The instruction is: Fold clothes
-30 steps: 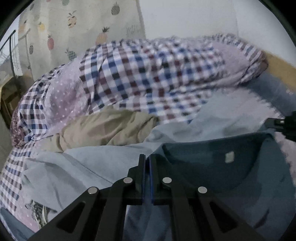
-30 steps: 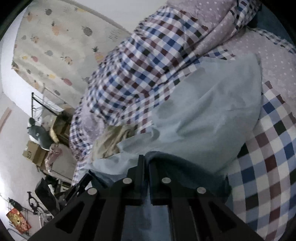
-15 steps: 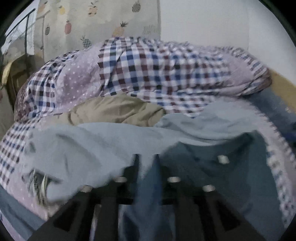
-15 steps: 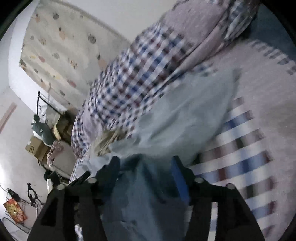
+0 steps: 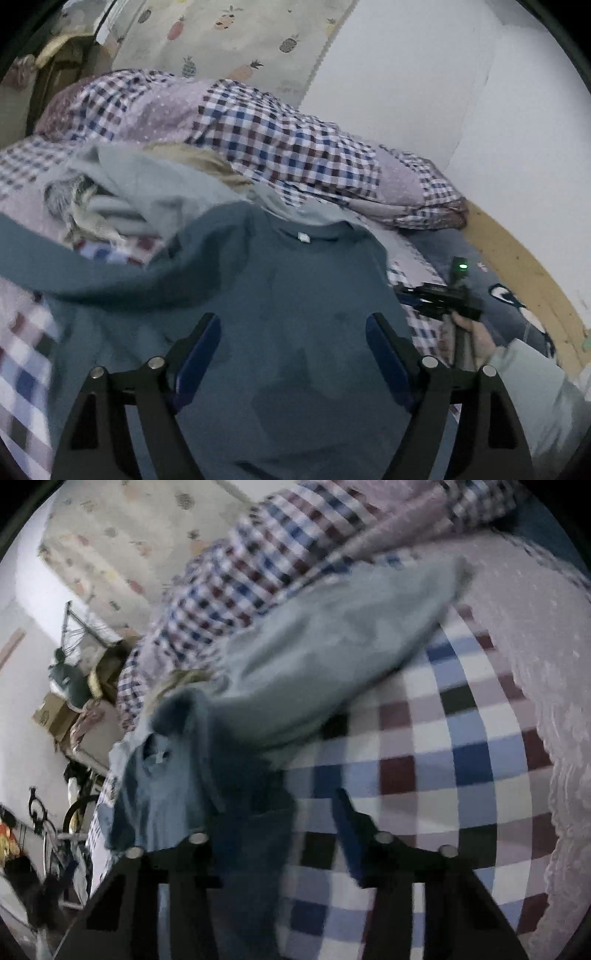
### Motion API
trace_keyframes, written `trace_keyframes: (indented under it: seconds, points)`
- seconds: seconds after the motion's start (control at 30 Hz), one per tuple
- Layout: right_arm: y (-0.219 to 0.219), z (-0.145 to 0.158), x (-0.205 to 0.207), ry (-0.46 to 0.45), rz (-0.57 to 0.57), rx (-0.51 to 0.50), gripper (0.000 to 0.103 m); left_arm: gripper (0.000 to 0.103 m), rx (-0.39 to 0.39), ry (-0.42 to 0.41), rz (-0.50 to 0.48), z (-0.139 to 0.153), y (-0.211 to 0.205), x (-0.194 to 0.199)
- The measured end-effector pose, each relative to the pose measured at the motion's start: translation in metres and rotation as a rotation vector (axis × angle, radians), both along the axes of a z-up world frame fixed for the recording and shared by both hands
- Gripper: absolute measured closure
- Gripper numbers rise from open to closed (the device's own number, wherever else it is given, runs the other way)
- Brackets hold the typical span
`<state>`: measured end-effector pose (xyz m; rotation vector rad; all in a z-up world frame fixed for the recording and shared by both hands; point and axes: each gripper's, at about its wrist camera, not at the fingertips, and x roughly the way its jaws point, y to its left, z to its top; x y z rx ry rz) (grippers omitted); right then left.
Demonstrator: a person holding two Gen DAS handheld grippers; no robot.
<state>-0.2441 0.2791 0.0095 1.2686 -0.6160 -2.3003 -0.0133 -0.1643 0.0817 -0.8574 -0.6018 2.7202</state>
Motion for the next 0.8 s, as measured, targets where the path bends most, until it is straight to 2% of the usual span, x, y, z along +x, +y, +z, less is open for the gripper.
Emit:
trace_keyframes:
  seconds: [0.03,0.13,0.23,0.43,0.47,0.5,0.53,0.73,0.8]
  points:
    - [0.004,-0.006,0.002,-0.018,-0.008,-0.017,0.073,0.019,0.003,0.004,-0.020,-0.006,0.002,0.001]
    - [0.009,-0.015,0.008,-0.024,0.005,-0.065,0.074,0.019,0.024,0.006,-0.052,-0.021,0.006,-0.001]
    - [0.012,-0.022,0.014,-0.018,0.025,-0.111,0.072,0.019,0.100,-0.036,-0.048,-0.036,0.002,-0.005]
    - [-0.012,-0.022,0.010,-0.005,0.065,-0.101,0.072,0.019,0.106,-0.024,-0.033,-0.037,-0.002,-0.004]
    - [-0.016,-0.022,0.011,-0.003,0.069,-0.091,0.076,0.019,0.110,-0.023,-0.031,-0.037,-0.004,-0.005]
    - [-0.020,-0.021,0.011,0.000,0.074,-0.082,0.096,0.019,0.114,-0.023,-0.030,-0.038,-0.006,-0.006]
    - [-0.025,-0.021,0.011,0.003,0.078,-0.073,0.101,0.019,0.117,-0.025,-0.027,-0.038,-0.007,-0.006]
    - [-0.004,0.023,0.037,0.105,-0.017,0.034,0.102,0.019,0.138,-0.005,-0.019,-0.035,-0.012,-0.005]
    - [0.008,0.047,0.049,0.146,-0.051,0.083,0.102,0.019,0.146,-0.001,-0.022,-0.034,-0.013,-0.005]
